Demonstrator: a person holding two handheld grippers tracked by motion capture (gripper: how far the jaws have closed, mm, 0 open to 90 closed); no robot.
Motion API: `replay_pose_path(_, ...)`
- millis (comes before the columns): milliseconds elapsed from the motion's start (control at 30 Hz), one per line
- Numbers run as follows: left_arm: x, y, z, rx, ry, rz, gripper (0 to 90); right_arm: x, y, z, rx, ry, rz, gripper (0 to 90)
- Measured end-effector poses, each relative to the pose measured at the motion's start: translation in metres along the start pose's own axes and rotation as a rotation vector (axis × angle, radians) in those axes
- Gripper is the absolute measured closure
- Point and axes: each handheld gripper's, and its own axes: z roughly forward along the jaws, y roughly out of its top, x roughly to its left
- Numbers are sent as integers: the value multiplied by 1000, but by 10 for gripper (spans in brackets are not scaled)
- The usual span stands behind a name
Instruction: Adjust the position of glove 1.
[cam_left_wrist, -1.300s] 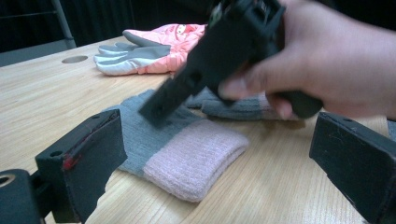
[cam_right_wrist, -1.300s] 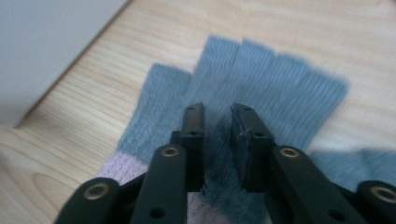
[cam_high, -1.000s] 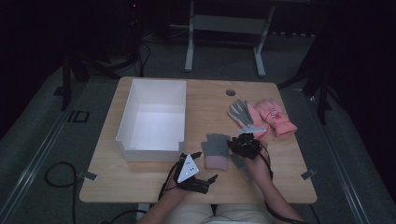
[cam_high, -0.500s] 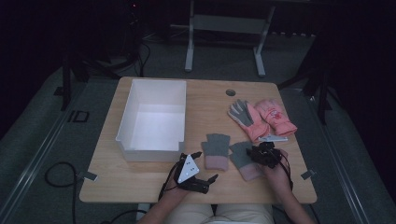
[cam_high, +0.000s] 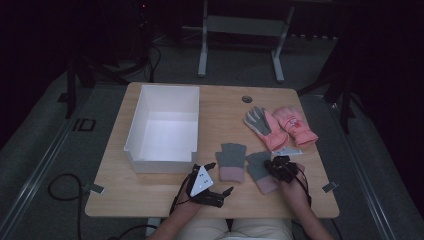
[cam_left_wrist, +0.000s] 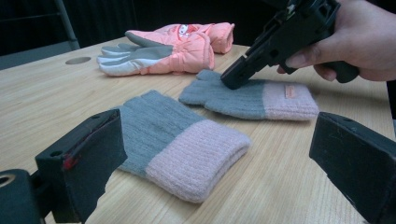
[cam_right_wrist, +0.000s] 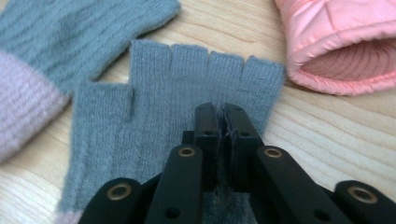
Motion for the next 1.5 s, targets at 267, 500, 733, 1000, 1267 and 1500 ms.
replay_pose_path(267,1,0,0,1,0,-3,29,-4,-3,-26,-67,-75,163,863)
replay_pose_path(500,0,0,0,-2,0,1,29,-18,-12,-40,-93,-177,259,862)
replay_pose_path(733,0,0,0,0,0,-1,29,-25,-23,-22,-42,-194,275,857)
replay_pose_path(1000,0,0,0,0,0,6,29,-29,-20,-23,-33,-171,247,794)
replay_pose_path(1267,0,0,0,1,1,4,29,-29,-7,-47,-80,-35,86,682)
replay_pose_path(1500,0,0,0,3,2,3,29,-33,-19,-35,-22,10,48,642)
